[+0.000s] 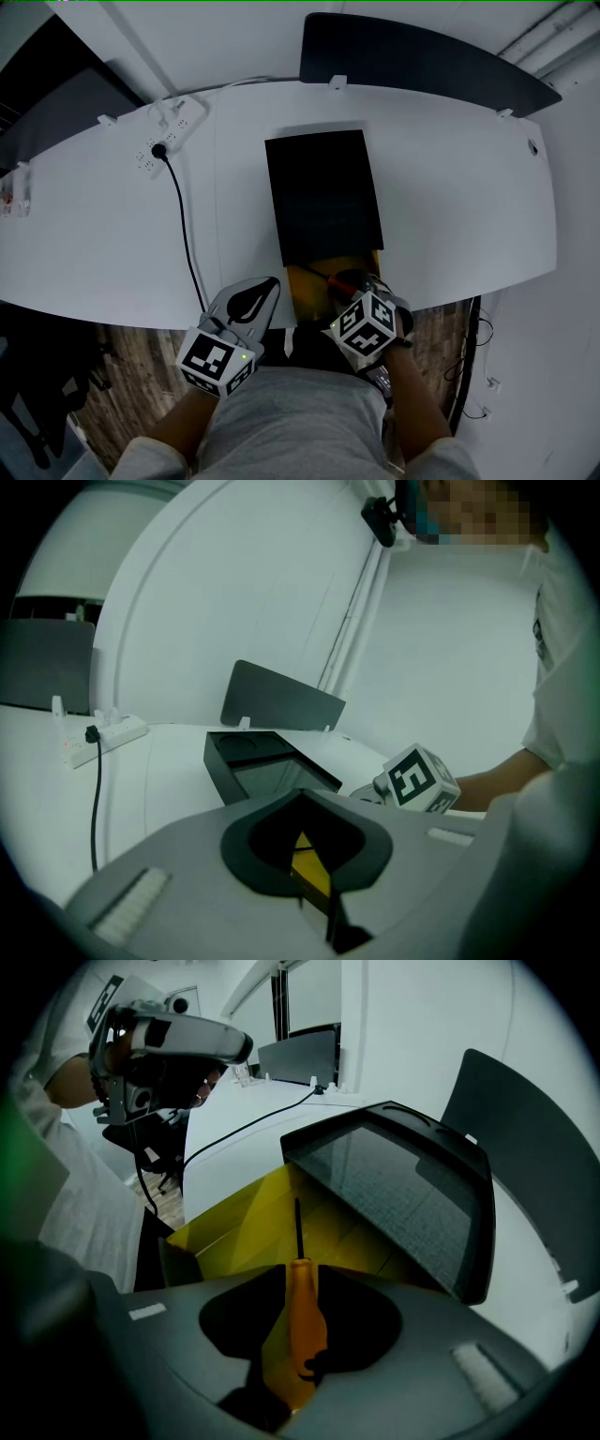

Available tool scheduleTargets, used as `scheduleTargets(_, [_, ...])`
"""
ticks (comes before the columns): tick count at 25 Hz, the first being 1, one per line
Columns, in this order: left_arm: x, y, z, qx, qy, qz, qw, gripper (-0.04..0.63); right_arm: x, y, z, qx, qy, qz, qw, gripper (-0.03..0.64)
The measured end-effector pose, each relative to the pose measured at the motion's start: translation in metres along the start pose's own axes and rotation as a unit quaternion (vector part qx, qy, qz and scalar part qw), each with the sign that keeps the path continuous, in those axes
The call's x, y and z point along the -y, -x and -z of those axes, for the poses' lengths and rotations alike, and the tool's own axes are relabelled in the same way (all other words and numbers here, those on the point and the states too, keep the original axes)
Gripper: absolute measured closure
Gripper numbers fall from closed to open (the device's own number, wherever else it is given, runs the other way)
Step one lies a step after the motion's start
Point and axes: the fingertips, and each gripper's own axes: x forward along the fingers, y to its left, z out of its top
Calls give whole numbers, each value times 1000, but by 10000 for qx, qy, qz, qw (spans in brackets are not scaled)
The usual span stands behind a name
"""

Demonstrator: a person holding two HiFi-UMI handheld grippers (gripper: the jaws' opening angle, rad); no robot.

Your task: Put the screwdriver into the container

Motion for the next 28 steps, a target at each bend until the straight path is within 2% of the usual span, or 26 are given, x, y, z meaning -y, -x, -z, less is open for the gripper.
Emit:
scheduleTargets(12, [21, -3, -11, 19, -248, 194, 9995, 595, 5, 29, -6, 524, -463, 136, 9975, 491])
scheduleTargets(21, [33, 1, -28, 107, -455, 268, 9985, 595, 15, 69, -23, 1247, -987, 334, 9867, 532])
scheduleTargets(25, [42, 2, -39, 194, -553, 335, 9977, 595, 19, 86, -28, 1490, -1051, 555, 9817, 552])
scheduleTargets(28, [48, 3, -46, 269, -614, 383, 9970, 595, 15, 98, -35, 1688, -1180, 557, 9770, 568])
